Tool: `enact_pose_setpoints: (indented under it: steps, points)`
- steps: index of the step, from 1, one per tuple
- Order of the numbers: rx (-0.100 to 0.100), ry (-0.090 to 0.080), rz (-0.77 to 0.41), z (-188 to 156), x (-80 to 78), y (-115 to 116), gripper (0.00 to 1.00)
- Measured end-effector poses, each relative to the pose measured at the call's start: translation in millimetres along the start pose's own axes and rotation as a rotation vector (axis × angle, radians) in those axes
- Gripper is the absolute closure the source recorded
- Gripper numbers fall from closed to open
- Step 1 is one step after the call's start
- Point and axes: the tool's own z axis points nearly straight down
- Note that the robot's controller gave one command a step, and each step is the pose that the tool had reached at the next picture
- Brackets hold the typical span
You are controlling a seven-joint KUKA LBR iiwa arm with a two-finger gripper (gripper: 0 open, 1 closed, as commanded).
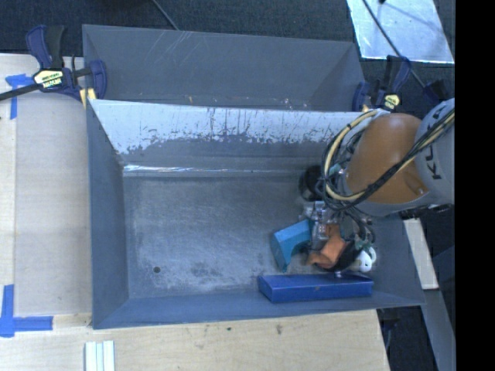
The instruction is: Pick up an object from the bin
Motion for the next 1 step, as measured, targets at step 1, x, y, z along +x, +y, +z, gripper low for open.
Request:
enact_pose_setpoints:
  steps: [1]
  points:
    - [0.003, 0.021, -0.007, -36.5, -0.9, 1.7, 1.0]
